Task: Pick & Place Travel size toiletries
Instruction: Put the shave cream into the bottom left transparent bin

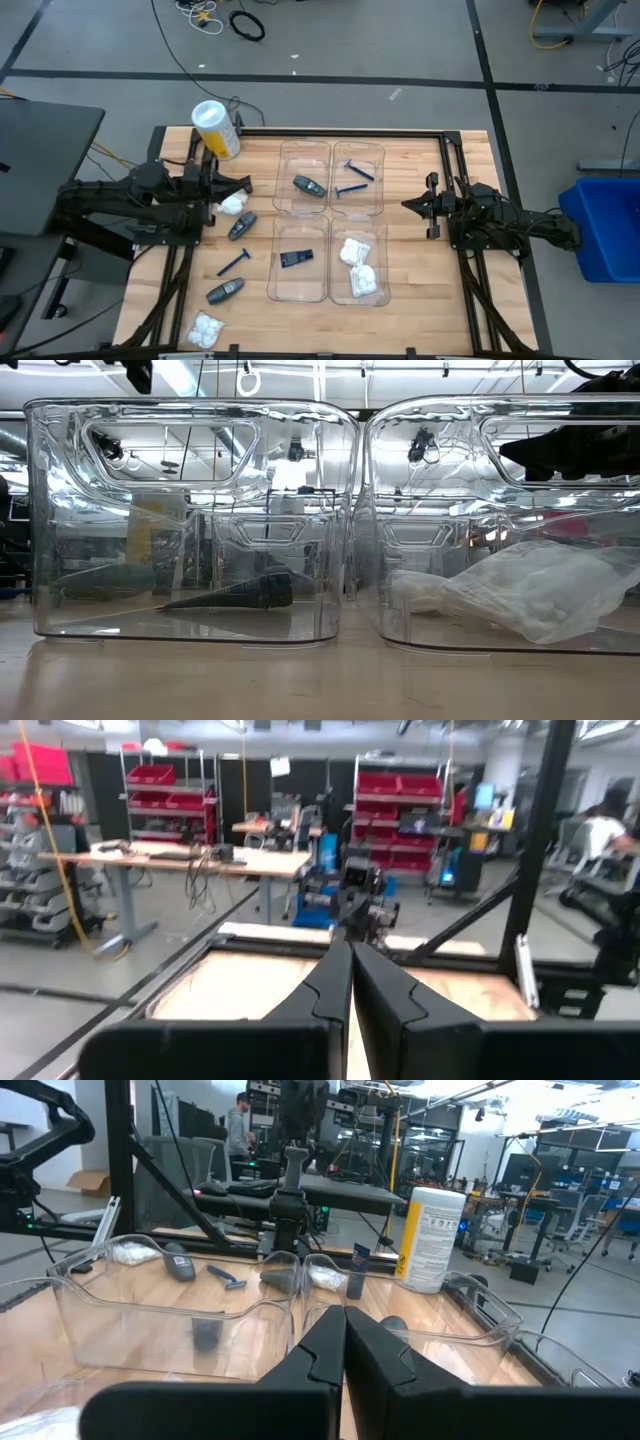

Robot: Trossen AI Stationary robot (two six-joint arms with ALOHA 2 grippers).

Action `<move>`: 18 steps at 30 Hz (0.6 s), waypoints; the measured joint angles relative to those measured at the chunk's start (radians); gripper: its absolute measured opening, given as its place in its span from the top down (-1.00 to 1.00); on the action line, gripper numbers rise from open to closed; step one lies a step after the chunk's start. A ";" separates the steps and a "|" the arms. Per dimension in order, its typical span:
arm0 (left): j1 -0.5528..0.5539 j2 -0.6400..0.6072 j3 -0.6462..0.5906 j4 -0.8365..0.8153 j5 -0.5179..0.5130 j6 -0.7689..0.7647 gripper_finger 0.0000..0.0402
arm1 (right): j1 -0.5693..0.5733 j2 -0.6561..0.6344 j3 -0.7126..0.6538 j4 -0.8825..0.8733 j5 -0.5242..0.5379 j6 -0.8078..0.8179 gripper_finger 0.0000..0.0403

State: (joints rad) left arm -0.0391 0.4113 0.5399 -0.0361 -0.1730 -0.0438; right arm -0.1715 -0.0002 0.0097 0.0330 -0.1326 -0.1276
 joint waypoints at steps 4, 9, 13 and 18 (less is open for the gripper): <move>0.001 0.052 0.001 -0.001 -0.026 -0.001 0.89 | 0.000 0.000 0.000 0.000 0.000 0.000 0.93; 0.001 0.099 0.001 -0.001 -0.029 -0.012 0.89 | 0.000 0.000 0.000 0.000 0.000 0.000 0.93; 0.000 0.124 0.001 0.000 -0.029 -0.024 0.89 | 0.000 0.000 0.000 0.000 0.000 0.000 0.93; 0.001 0.133 0.001 -0.001 -0.029 -0.029 0.89 | 0.000 0.000 0.000 0.000 0.000 0.000 0.93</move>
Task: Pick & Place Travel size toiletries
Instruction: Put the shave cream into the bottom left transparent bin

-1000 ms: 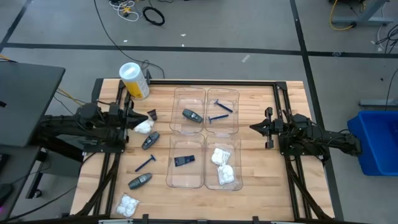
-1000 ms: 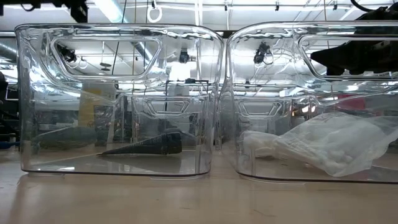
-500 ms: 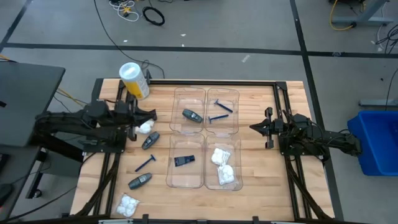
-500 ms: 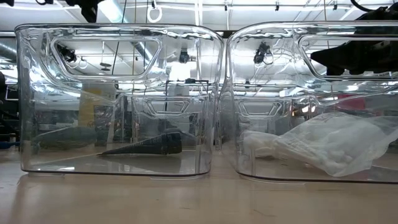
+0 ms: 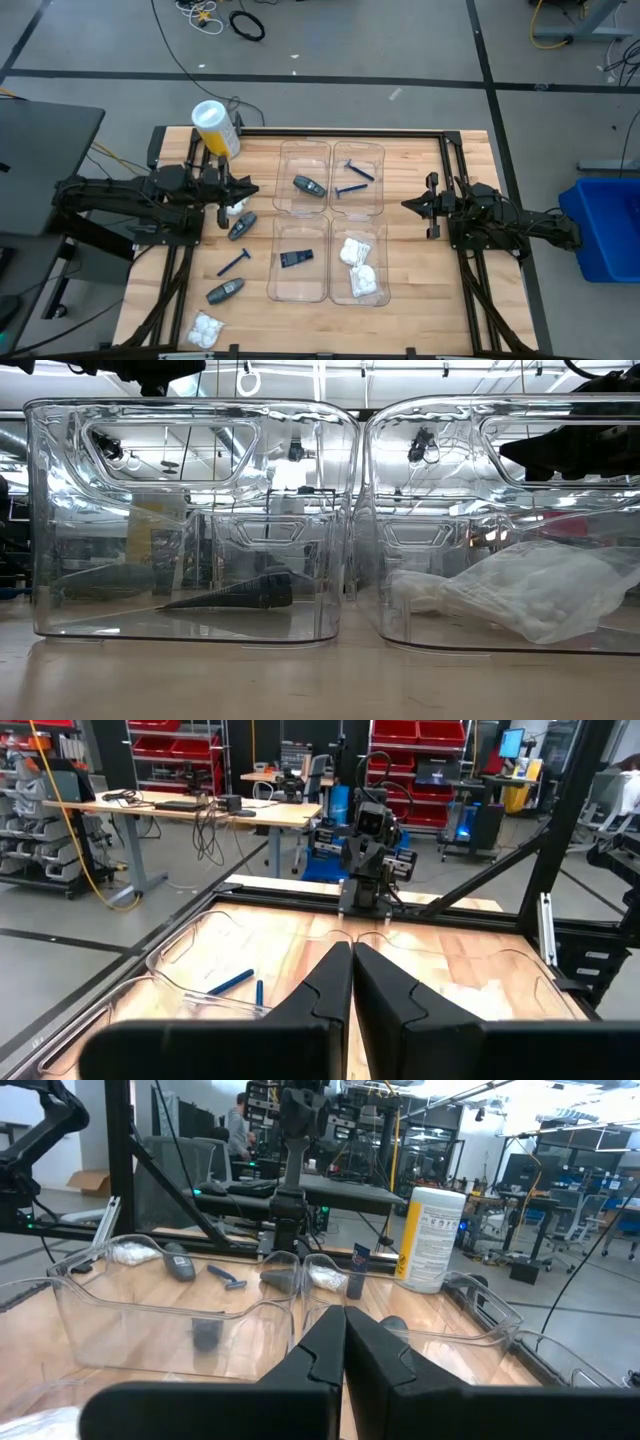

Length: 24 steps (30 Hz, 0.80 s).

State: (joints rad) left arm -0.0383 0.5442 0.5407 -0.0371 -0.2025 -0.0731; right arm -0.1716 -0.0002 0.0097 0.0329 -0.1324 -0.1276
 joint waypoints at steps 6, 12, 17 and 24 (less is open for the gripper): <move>0.013 0.000 0.000 0.000 -0.007 0.001 0.89 | 0.000 0.000 0.000 0.000 0.000 0.000 0.93; 0.082 0.013 0.000 -0.015 0.007 0.001 0.89 | 0.000 0.000 0.000 0.000 0.000 0.000 0.93; 0.153 0.012 0.002 -0.051 0.013 0.014 0.89 | 0.000 0.000 0.000 0.000 0.000 0.000 0.93; 0.230 0.012 0.002 -0.093 0.069 0.003 0.89 | 0.000 0.000 0.000 0.000 0.000 0.000 0.93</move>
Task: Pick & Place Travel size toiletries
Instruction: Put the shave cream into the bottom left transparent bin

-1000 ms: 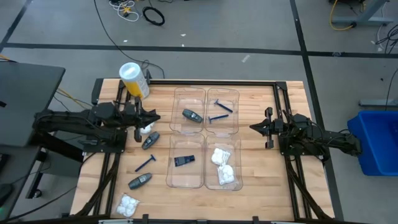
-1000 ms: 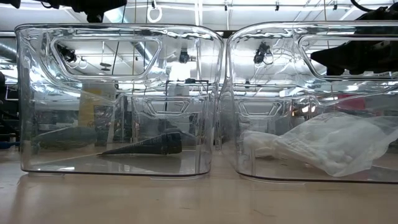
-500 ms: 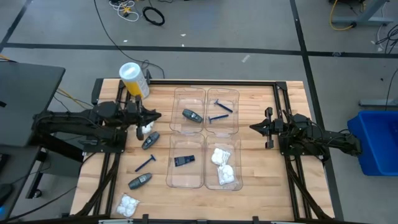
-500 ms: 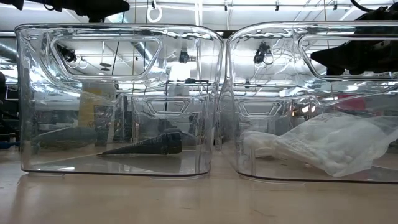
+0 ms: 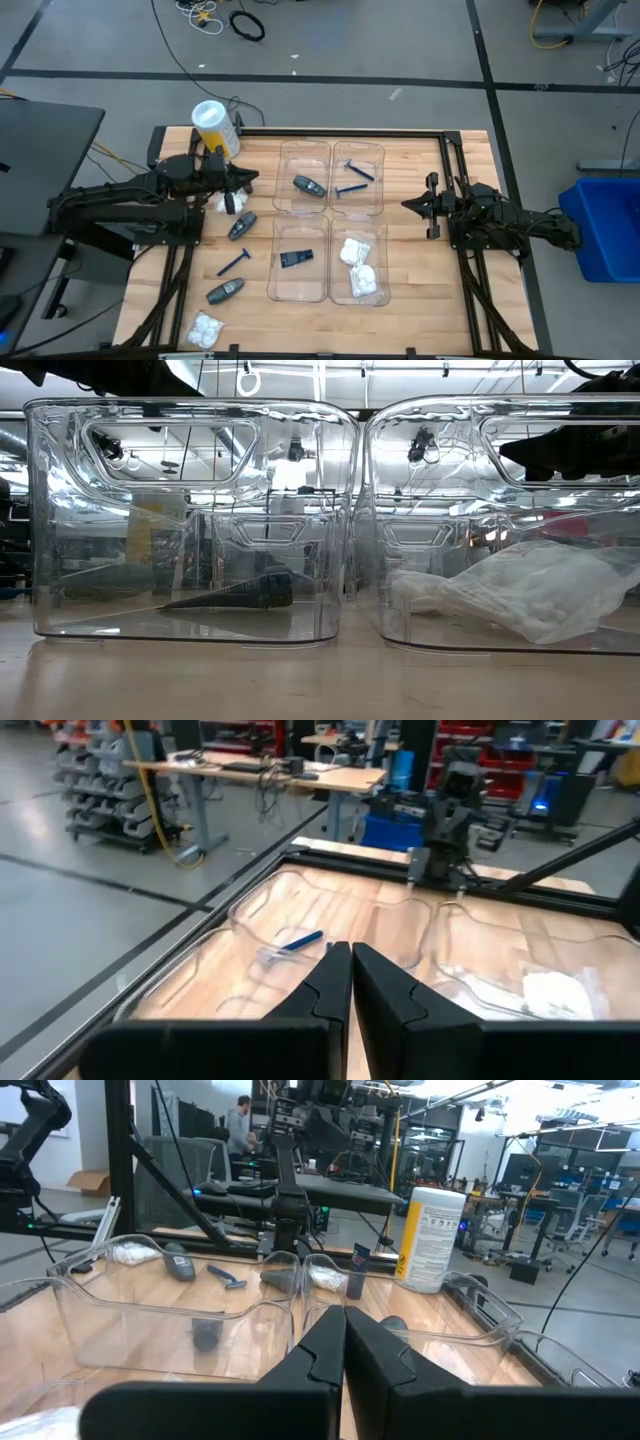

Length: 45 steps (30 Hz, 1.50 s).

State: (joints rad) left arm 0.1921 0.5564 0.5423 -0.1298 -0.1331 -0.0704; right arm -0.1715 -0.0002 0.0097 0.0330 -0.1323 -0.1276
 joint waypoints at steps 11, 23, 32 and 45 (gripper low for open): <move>0.126 0.024 0.155 -0.194 -0.012 0.026 0.89 | 0.000 0.000 0.000 0.000 0.000 0.000 0.93; 0.252 0.141 0.300 -0.355 0.055 0.014 0.89 | 0.000 0.000 0.000 0.000 0.000 0.000 0.93; 0.273 0.234 0.306 -0.480 0.139 -0.051 0.89 | 0.000 0.000 0.000 0.000 0.000 0.000 0.93; 0.273 0.268 0.306 -0.628 0.124 -0.029 0.89 | 0.000 0.000 0.000 0.000 0.000 0.000 0.93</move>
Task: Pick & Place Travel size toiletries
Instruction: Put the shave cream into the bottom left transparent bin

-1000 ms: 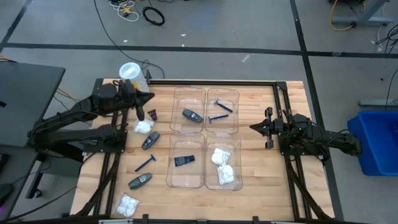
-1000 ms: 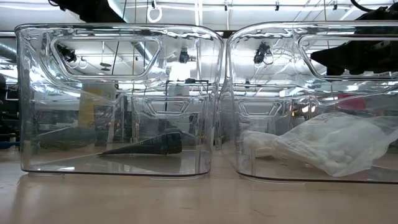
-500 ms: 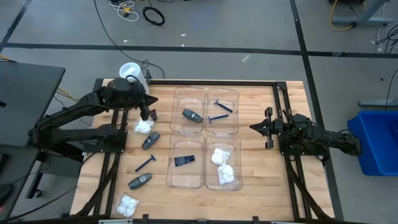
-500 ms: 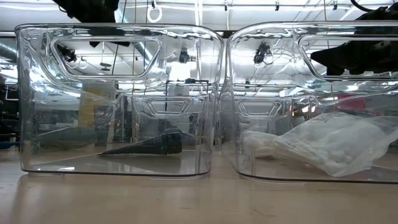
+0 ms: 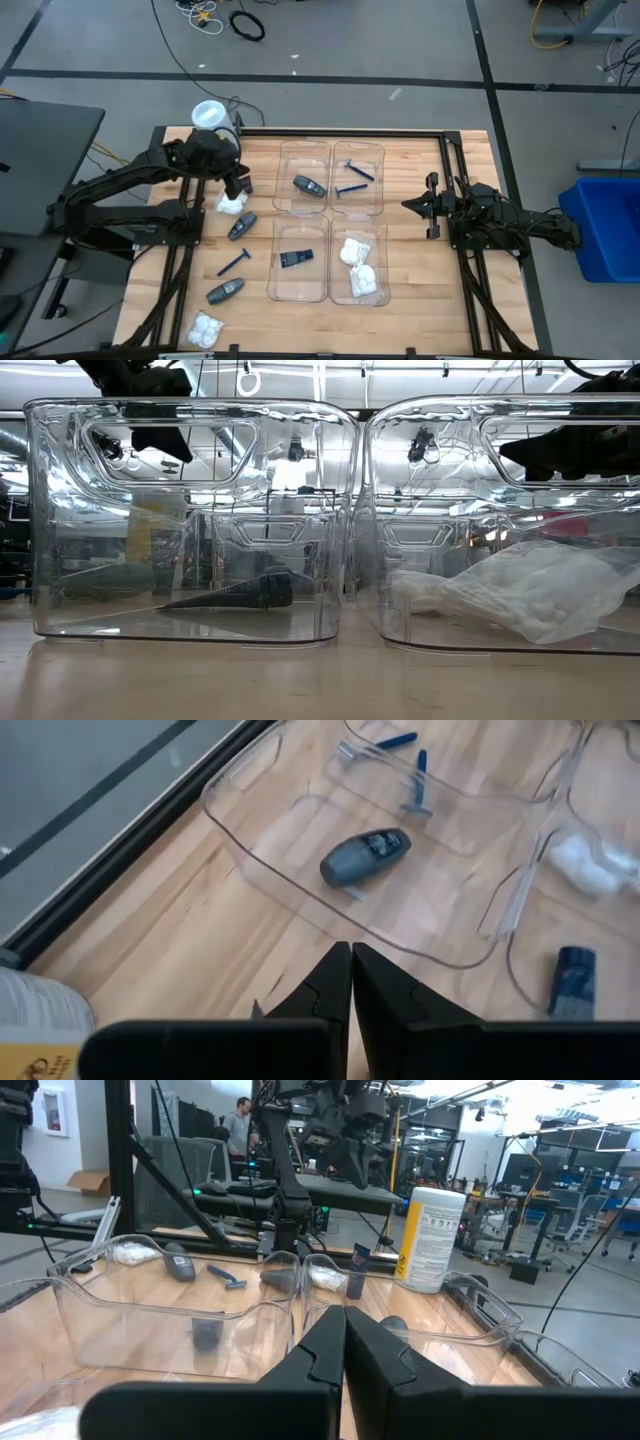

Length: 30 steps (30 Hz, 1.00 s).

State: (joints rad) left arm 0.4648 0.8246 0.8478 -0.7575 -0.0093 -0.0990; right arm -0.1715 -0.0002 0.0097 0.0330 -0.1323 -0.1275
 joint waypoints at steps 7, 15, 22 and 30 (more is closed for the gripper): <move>0.000 0.001 0.000 -0.046 -0.001 0.088 0.89 | 0.000 0.000 0.000 0.000 0.000 0.000 0.93; 0.043 0.072 0.000 -0.054 -0.005 0.163 0.89 | 0.000 0.000 0.000 0.000 0.000 0.000 0.93; 0.140 0.152 0.000 -0.053 -0.005 0.187 0.87 | 0.000 0.000 0.000 0.000 0.000 0.000 0.93; 0.242 0.214 0.000 -0.069 0.003 0.212 0.86 | 0.000 0.000 0.000 0.000 0.000 0.000 0.93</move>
State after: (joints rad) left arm 0.7064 1.0390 0.8478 -0.8270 -0.0067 0.1131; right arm -0.1715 -0.0002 0.0096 0.0327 -0.1324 -0.1276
